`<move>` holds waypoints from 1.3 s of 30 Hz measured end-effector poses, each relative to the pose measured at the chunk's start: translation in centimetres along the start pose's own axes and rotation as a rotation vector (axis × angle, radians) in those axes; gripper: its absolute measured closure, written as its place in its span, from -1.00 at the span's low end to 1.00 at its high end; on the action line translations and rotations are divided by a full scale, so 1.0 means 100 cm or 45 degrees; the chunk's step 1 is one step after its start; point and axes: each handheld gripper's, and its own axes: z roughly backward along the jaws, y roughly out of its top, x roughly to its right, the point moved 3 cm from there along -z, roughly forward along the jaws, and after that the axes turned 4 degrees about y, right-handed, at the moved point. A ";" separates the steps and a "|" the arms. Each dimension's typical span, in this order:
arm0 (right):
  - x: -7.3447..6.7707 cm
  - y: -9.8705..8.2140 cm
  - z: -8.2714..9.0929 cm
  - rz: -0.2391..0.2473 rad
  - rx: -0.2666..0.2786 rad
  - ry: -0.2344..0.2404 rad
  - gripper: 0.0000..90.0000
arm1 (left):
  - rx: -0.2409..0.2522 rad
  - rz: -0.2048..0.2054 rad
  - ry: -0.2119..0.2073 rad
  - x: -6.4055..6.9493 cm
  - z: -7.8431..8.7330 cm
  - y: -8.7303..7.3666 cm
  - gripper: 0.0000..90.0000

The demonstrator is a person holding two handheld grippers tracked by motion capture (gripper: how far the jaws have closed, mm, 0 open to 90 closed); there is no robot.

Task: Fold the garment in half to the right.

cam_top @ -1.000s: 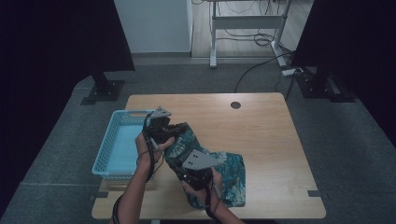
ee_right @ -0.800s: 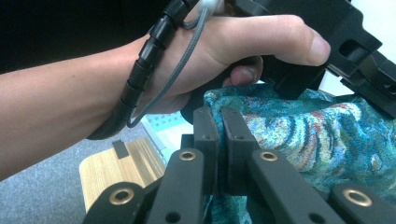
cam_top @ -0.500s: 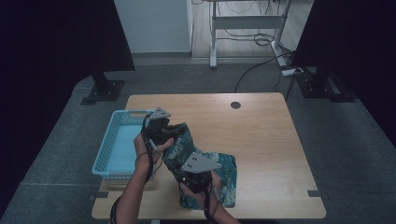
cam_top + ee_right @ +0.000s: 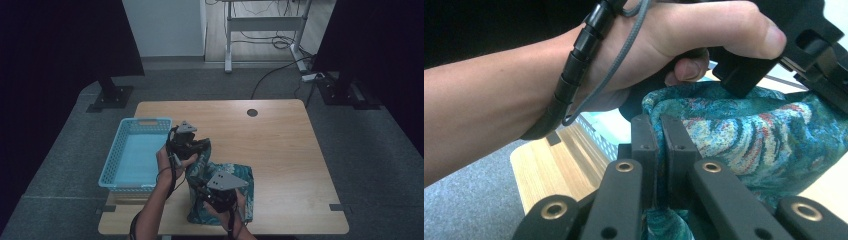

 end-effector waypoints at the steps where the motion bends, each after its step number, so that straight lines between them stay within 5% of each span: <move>1: 0.000 -0.001 0.001 -0.005 0.000 0.000 0.91 | -0.002 0.002 0.002 0.000 -0.001 -0.001 0.88; 39: 0.029 -0.060 0.047 -0.154 -0.059 -0.055 0.89 | -0.089 -0.040 -0.045 0.044 -0.063 -0.020 0.87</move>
